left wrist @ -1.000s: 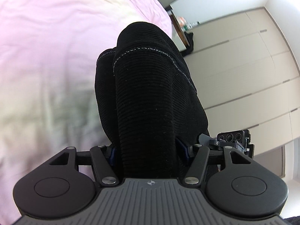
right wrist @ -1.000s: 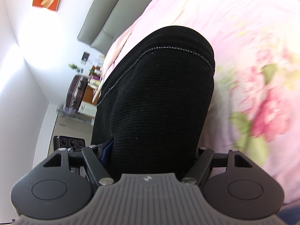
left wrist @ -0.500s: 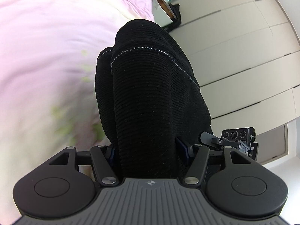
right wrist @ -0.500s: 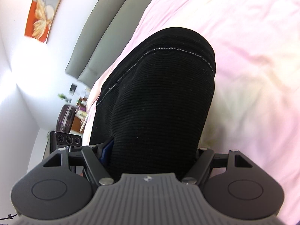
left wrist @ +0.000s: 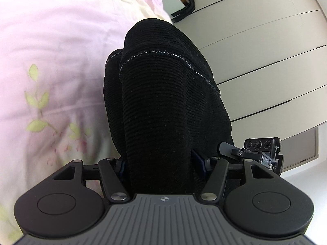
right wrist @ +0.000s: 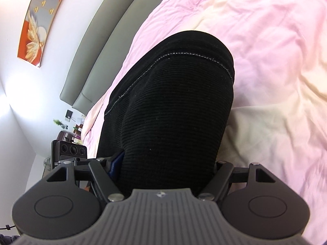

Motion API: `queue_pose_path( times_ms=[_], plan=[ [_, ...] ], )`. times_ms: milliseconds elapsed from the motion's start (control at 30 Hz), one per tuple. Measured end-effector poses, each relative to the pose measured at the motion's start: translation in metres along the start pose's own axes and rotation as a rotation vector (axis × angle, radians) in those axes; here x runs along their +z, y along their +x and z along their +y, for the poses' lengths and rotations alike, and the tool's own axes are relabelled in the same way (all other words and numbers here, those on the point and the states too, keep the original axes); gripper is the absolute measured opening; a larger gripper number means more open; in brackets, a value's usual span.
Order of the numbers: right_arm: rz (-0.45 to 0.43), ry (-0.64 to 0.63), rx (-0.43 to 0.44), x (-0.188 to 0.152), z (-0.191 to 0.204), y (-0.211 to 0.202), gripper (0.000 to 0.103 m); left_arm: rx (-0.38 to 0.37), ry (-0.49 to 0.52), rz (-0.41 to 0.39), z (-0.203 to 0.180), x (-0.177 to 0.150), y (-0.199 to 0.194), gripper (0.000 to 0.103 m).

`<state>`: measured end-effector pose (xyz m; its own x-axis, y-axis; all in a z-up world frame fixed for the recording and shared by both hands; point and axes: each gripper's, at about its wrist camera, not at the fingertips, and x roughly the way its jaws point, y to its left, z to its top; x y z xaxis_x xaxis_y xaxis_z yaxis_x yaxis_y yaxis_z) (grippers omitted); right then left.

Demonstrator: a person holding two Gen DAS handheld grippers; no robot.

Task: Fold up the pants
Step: 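Hold the pants with both grippers and lift them off the bed, then lower the folded pants onto the bed and open both grippers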

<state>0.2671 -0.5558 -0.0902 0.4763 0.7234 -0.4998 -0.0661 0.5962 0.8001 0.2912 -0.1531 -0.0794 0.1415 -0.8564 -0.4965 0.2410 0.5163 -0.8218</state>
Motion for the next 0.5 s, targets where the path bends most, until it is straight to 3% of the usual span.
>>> queue_pose_path(
  times_ms=[167,267,367,500],
  plan=[
    [-0.002,0.016,-0.005,-0.011,-0.044,0.021,0.074,0.106,0.013,0.026,0.014,-0.008,0.023,0.073],
    [-0.042,0.084,0.041,-0.028,-0.07,0.024,0.079,0.106,0.005,0.009,0.02,-0.018,0.025,0.081],
    [-0.068,0.118,0.048,-0.043,-0.075,0.015,0.079,0.113,-0.009,0.004,0.021,-0.024,0.025,0.084],
    [-0.085,0.167,0.045,-0.06,-0.075,-0.002,0.079,0.169,0.052,-0.008,0.001,-0.027,0.014,0.088]
  ],
)
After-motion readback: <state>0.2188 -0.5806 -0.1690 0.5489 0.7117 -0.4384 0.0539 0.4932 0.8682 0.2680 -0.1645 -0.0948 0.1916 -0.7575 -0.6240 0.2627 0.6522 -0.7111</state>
